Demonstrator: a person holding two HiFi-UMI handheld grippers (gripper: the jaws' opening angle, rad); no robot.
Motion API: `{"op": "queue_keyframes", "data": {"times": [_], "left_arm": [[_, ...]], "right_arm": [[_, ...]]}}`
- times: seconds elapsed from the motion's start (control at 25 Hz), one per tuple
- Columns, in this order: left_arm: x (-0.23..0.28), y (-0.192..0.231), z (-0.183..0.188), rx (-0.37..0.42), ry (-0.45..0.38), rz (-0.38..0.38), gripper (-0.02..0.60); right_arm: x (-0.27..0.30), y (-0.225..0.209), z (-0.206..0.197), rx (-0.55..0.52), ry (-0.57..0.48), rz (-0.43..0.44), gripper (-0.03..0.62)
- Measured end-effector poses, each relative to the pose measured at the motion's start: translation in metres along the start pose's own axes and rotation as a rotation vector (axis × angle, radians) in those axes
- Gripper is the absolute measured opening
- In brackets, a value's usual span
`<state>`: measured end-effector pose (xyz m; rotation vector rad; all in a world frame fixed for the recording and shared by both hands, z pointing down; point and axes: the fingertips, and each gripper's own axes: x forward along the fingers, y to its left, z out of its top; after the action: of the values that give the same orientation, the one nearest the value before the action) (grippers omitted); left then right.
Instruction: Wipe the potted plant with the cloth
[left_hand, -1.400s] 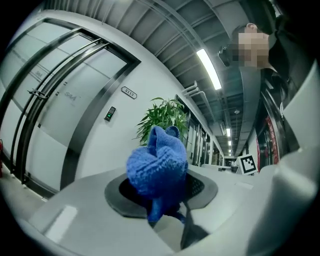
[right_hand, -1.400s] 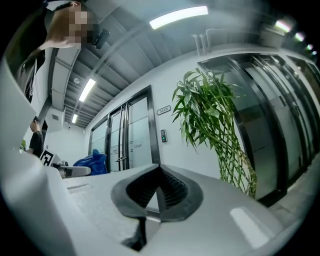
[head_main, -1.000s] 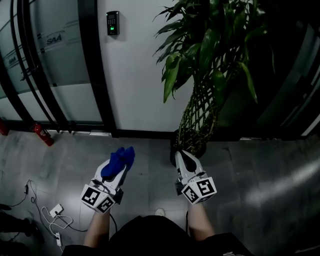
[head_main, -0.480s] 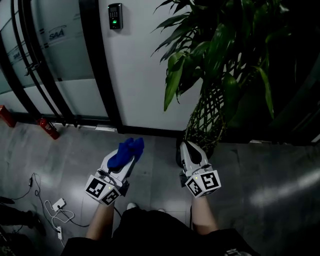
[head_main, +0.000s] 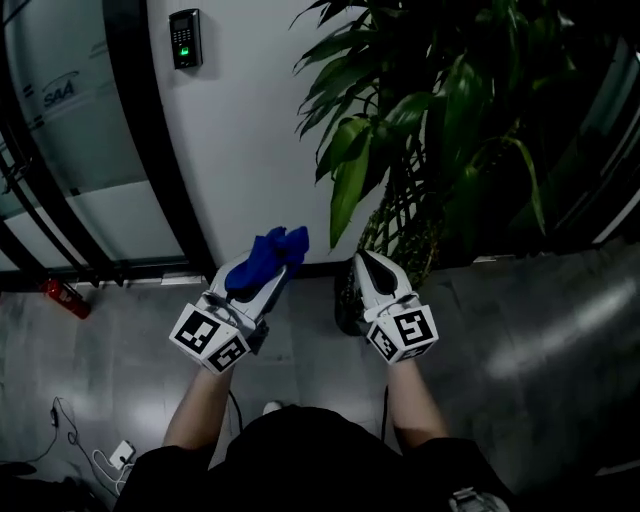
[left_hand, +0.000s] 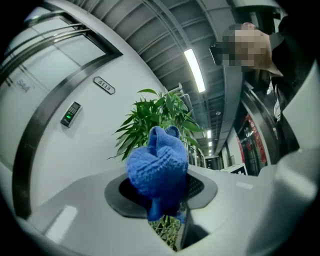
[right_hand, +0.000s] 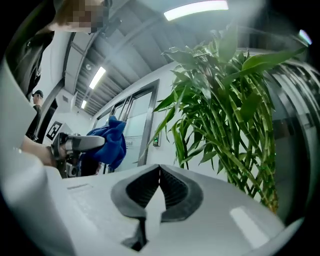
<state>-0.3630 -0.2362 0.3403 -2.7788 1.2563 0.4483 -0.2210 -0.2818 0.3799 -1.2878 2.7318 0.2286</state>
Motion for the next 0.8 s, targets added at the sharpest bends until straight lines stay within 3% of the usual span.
{"op": "queue_keyframes", "data": {"times": [0.24,0.52,0.8], "left_arm": [[0.042,0.010,0.016,0.017,-0.003,-0.156,0.155],[0.094,0.008,0.081,0.179,-0.103,-0.246,0.155],[0.140,-0.011,0.127,0.313,-0.123,-0.295,0.155]], "right_arm": [[0.030,-0.005,0.015,-0.045,-0.026,-0.063,0.003],[0.052,-0.021,0.045,-0.128,-0.029,-0.053,0.003],[0.075,-0.026,0.069,-0.162,-0.080,-0.021,0.003]]}}
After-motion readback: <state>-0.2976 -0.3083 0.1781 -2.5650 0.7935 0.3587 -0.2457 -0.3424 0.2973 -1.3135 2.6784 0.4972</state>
